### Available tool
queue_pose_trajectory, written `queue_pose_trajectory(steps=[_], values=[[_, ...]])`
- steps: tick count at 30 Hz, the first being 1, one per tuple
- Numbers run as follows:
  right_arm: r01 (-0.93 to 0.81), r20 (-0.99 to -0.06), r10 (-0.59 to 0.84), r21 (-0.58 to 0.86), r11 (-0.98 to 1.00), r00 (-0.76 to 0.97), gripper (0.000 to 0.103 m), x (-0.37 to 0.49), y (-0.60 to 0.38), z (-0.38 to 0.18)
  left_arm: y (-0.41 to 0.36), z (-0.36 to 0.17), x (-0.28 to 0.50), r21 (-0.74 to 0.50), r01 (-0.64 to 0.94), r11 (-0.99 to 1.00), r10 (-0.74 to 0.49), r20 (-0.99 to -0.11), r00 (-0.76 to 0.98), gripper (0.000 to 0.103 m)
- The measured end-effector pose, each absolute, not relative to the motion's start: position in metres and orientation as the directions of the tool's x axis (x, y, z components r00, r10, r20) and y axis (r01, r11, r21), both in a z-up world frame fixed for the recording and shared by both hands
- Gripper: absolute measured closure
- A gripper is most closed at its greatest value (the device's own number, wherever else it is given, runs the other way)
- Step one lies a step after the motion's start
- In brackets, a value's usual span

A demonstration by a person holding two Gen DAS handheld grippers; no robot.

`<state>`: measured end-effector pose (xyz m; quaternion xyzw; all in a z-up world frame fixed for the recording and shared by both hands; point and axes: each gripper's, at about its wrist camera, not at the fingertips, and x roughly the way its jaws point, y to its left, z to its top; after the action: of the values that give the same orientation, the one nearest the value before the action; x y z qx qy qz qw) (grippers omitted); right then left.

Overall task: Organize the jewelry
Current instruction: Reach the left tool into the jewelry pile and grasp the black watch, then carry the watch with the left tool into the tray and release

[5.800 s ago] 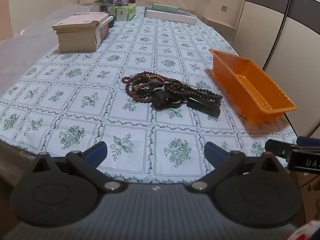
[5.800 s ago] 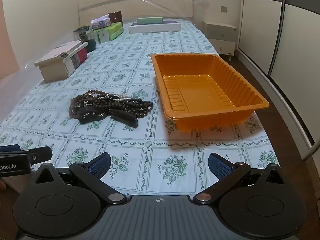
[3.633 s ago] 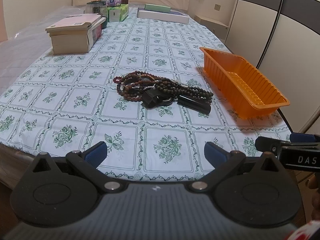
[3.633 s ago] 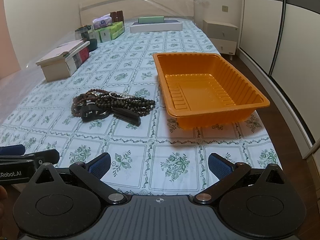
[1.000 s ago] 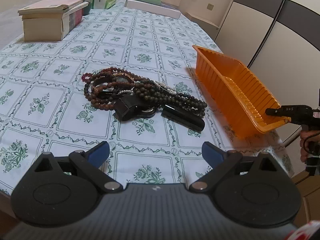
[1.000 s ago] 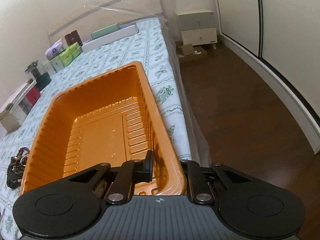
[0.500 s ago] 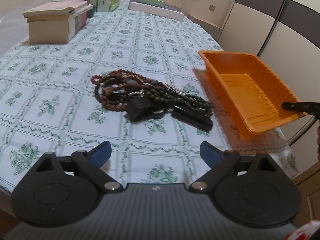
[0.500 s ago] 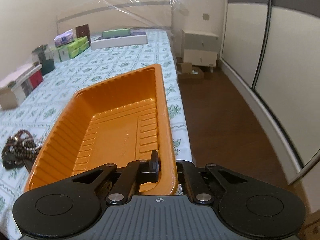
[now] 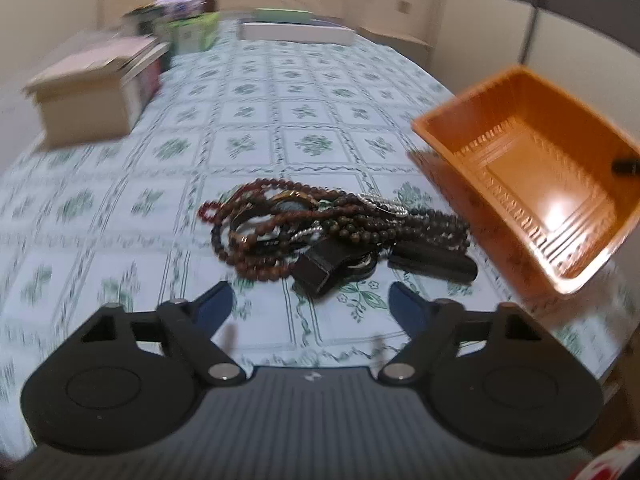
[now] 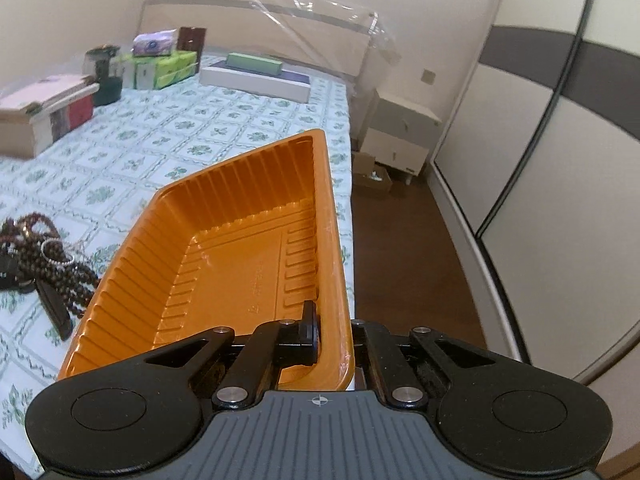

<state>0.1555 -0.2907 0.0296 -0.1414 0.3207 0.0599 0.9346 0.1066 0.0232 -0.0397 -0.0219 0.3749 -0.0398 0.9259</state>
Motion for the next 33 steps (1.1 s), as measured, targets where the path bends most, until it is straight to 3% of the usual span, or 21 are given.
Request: queue_pose_trajectory(steps=[8, 10, 15, 33], values=[[-0.225, -0.621, 0.026, -0.243, 0.944, 0.783, 0.100, 0.159, -0.279, 0.027, 0.011, -0.048, 0.138, 0.087, 0.241, 0.967, -0.109, -0.711, 0.695, 0.047], [-0.223, -0.619, 0.023, -0.248, 0.943, 0.785, 0.100, 0.158, -0.277, 0.026, 0.006, -0.051, 0.142, 0.125, 0.268, 0.955, -0.097, -0.724, 0.683, 0.063], [-0.215, -0.617, 0.009, -0.260, 0.941, 0.787, 0.100, 0.154, -0.275, 0.026, 0.003, -0.056, 0.143, 0.163, 0.289, 0.943, -0.074, -0.747, 0.661, 0.081], [-0.303, -0.751, -0.058, -0.334, 0.892, 0.657, 0.100, 0.160, -0.276, 0.018, 0.004, -0.013, 0.138, 0.141, 0.268, 0.953, -0.077, -0.745, 0.663, 0.084]])
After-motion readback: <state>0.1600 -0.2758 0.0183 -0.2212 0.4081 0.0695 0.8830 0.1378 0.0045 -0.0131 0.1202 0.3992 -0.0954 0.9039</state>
